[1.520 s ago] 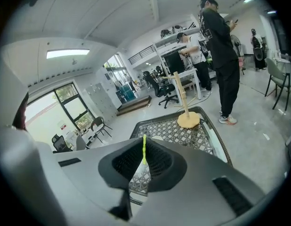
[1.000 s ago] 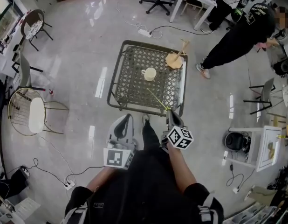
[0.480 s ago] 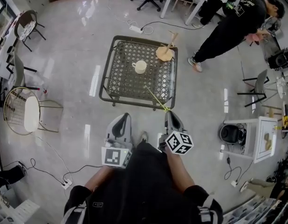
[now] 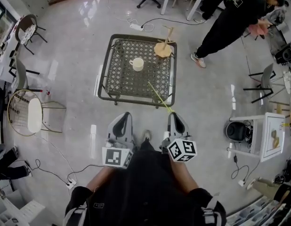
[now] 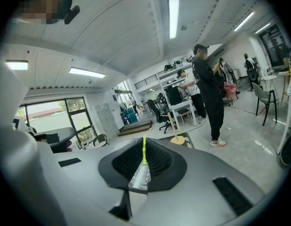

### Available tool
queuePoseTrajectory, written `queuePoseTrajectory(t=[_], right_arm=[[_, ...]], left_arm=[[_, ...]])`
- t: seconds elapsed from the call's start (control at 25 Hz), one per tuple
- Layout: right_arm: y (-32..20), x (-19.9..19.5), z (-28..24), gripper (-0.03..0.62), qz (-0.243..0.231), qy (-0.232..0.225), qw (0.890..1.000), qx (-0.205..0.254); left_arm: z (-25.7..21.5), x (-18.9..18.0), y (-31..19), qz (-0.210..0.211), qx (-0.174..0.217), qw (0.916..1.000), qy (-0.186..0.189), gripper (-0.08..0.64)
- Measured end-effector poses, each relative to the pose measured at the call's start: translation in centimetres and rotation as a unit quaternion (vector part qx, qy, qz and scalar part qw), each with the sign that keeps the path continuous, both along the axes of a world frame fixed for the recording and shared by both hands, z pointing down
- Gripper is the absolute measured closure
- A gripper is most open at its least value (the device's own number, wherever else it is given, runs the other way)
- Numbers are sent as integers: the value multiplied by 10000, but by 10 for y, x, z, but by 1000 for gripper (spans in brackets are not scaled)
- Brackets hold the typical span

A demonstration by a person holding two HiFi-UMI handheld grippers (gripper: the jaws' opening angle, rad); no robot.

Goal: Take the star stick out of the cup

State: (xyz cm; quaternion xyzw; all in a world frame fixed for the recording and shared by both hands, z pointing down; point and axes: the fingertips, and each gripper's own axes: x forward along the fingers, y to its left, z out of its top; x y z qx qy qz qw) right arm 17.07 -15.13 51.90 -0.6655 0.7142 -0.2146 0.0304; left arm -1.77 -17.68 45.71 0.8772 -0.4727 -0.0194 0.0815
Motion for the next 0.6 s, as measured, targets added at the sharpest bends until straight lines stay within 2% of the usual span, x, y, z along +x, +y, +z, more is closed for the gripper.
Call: queuePoseTrajectory(t=[0.2, 0.6], right_arm=[[21, 4, -16, 572, -44, 21, 9998, 191], [34, 14, -17, 572, -113, -17, 9997, 208]], left_arm=[[-2, 9, 6, -21, 7, 10000, -39, 545], [-5, 24, 13, -38, 43, 10000, -27, 545]])
